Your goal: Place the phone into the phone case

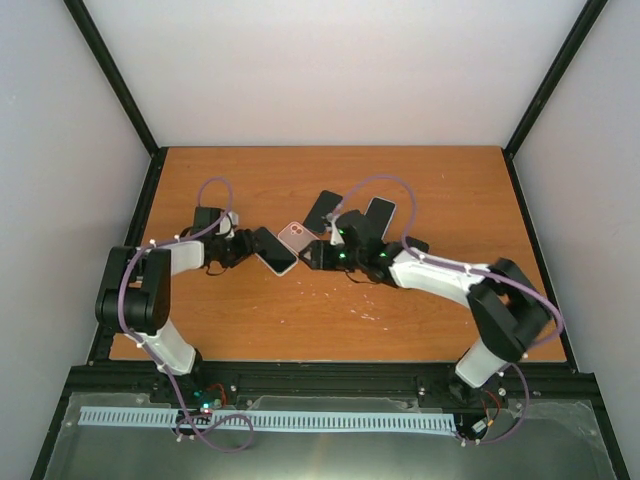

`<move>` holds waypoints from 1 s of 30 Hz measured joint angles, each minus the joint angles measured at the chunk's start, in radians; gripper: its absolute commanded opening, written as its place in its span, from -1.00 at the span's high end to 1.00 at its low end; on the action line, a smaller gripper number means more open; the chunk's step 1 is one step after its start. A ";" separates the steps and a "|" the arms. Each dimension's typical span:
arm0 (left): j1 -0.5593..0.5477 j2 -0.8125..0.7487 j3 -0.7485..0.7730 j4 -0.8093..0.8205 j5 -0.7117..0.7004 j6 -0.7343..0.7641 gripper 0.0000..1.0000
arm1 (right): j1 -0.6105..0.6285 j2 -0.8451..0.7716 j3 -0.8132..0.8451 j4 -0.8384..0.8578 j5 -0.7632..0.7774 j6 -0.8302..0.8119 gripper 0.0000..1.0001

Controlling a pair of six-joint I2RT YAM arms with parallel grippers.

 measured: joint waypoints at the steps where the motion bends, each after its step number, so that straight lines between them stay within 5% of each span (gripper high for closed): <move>1: 0.003 -0.004 -0.002 -0.002 -0.006 -0.011 -0.21 | 0.011 0.043 0.046 0.003 0.010 -0.010 -0.08; 11: 0.105 -0.067 -0.072 0.010 -0.021 -0.106 -0.22 | 0.074 0.401 0.314 -0.024 0.058 -0.021 -0.07; 22: 0.111 -0.064 -0.070 0.011 -0.002 -0.107 -0.23 | 0.092 0.480 0.351 -0.083 0.171 0.020 -0.32; 30: 0.111 -0.009 -0.035 0.039 0.035 -0.095 -0.09 | 0.091 0.558 0.424 0.002 0.158 -0.027 -0.27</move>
